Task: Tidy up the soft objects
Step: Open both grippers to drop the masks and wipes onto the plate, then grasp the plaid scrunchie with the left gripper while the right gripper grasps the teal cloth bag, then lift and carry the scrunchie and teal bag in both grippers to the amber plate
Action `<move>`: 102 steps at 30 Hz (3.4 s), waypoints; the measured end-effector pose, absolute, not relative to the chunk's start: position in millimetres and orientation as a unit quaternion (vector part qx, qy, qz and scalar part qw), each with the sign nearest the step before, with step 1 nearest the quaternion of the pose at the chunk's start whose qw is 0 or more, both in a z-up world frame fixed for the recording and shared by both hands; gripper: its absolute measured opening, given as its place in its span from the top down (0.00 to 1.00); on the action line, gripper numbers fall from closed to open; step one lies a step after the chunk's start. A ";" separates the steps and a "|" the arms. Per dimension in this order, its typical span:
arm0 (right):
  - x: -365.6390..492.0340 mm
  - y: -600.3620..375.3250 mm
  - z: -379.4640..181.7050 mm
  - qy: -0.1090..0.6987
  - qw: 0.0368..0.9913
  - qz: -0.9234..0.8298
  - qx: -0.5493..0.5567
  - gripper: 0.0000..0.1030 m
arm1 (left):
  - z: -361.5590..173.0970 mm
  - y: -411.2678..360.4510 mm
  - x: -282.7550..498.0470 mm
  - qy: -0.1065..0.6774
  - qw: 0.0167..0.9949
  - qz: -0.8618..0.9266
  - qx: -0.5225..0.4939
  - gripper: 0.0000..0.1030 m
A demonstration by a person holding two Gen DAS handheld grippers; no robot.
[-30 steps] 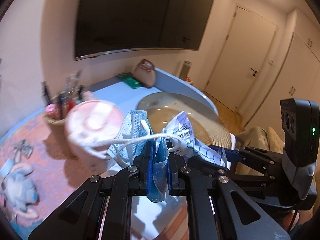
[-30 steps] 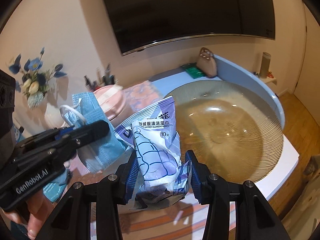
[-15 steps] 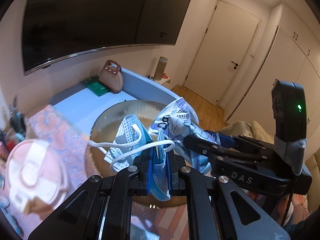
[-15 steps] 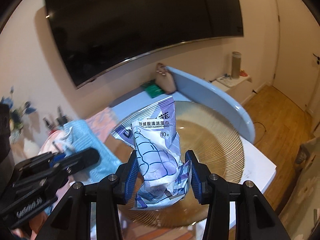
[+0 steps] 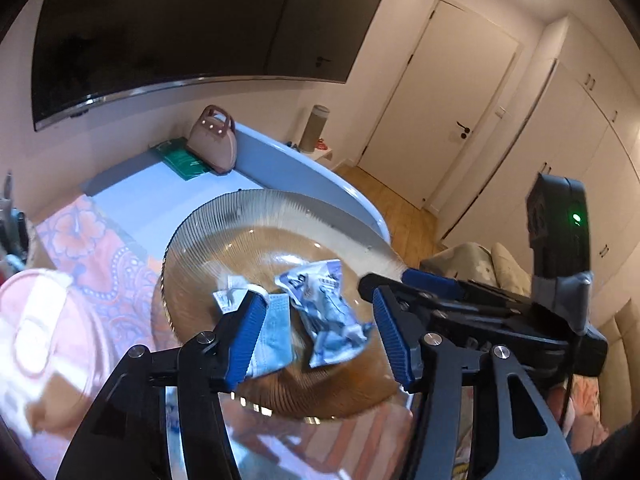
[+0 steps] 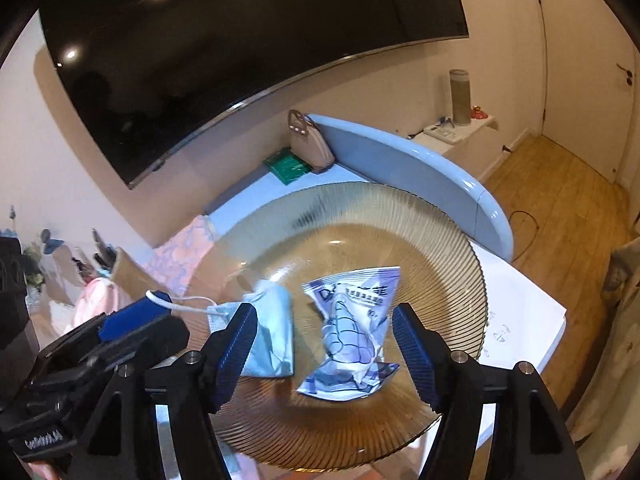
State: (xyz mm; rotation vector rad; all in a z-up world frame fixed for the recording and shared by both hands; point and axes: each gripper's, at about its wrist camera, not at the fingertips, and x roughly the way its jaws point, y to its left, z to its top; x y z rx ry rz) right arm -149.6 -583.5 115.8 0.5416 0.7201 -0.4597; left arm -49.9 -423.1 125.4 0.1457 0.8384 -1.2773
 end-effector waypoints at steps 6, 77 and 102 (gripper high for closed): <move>-154.2 -545.5 135.0 0.332 0.896 -0.192 0.224 0.32 | 144.8 -384.5 -60.3 0.367 0.733 -0.567 0.077 0.42; 5.8 -183.2 16.3 0.450 0.880 0.155 -0.005 0.89 | 57.1 -29.9 30.8 0.417 0.881 -0.222 0.019 0.84; -61.7 -228.5 42.8 0.451 0.885 0.114 0.012 0.92 | 64.0 12.1 -61.2 0.426 0.867 -0.253 -0.051 0.78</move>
